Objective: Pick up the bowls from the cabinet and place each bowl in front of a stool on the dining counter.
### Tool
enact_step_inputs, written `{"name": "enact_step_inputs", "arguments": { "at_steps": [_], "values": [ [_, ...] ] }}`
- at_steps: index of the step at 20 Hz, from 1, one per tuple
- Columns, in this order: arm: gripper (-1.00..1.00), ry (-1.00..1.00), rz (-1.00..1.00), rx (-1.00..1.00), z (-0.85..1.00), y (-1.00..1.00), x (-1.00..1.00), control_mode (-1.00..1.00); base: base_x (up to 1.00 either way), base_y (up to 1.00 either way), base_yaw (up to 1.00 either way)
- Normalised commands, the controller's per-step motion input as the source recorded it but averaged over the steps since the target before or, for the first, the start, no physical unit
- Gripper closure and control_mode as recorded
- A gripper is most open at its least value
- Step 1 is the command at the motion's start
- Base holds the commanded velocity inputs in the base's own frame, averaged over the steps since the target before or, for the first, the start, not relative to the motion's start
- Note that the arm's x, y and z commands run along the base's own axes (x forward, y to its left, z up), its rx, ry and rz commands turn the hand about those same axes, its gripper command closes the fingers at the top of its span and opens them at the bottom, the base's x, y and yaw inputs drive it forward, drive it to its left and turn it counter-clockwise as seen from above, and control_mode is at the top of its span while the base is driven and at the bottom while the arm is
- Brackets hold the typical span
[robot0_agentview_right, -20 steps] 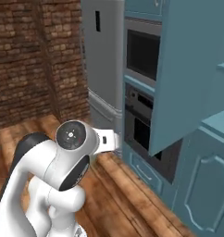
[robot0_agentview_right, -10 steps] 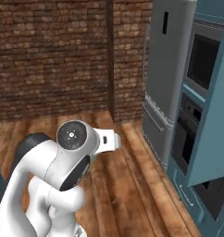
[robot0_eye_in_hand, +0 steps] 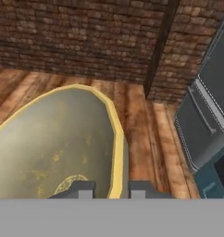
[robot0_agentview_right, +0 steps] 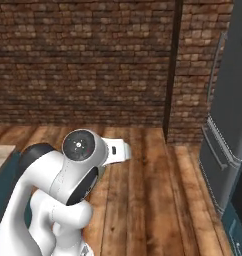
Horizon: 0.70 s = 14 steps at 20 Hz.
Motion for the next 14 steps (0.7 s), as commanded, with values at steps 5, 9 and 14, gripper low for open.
{"name": "enact_step_inputs", "arguments": {
  "at_steps": [5, 9, 14],
  "values": [
    [1.0, 0.0, 0.0, 0.0, 0.0, 0.0, 0.0, 1.0, 0.96, 0.13, 0.38],
    [1.0, 0.0, 0.0, 0.0, 0.0, 0.0, 0.0, 1.0, 1.0, 0.01, 0.38],
    [1.0, 0.0, 0.0, 0.0, 0.0, 0.0, 0.0, 1.0, 0.93, 0.0, 0.47]
  ]
}}
